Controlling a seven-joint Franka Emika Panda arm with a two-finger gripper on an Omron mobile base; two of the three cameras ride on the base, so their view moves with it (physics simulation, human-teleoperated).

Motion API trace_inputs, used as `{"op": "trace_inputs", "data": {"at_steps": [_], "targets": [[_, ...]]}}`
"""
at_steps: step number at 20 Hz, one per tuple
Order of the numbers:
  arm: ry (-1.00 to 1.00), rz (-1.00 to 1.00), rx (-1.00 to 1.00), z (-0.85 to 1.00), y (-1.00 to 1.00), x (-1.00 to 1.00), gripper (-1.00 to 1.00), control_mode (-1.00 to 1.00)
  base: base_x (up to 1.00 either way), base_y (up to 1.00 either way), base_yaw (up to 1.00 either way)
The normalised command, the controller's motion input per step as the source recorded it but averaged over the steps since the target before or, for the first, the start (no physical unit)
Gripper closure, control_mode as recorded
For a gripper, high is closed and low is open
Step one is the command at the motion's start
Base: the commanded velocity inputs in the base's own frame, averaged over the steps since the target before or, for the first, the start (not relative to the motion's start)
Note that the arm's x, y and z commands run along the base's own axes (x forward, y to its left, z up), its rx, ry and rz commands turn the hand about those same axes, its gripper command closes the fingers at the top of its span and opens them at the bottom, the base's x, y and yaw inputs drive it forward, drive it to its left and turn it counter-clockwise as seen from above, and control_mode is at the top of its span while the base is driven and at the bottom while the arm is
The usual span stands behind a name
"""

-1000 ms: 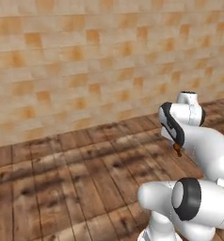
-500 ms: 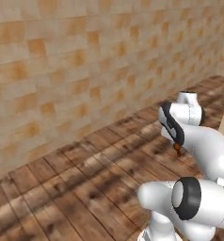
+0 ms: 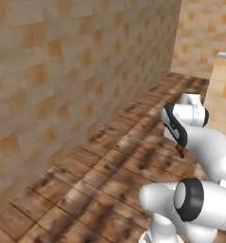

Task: Take the chicken drumsticks from the pan and place one on each plate on the dining counter.

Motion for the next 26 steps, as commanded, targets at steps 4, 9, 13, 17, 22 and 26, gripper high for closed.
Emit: {"op": "trace_inputs", "data": {"at_steps": [4, 9, 13, 17, 22, 26], "targets": [[0.00, 0.00, 0.00, 0.00, 0.00, 0.00, 1.00, 1.00, 1.00, 0.42, -0.42], [0.00, 0.00, 0.00, 0.00, 0.00, 0.00, 1.00, 1.00, 1.00, 0.44, -0.38], [0.00, 0.00, 0.00, 0.00, 0.00, 0.00, 1.00, 1.00, 1.00, 0.29, -0.36], [0.00, 0.00, 0.00, 0.00, 0.00, 0.00, 1.00, 1.00, 1.00, 0.09, -0.43], [0.00, 0.00, 0.00, 0.00, 0.00, 0.00, 1.00, 1.00, 1.00, 0.11, -0.46], [0.00, 0.00, 0.00, 0.00, 0.00, 0.00, 1.00, 1.00, 1.00, 0.40, -0.43]]}}
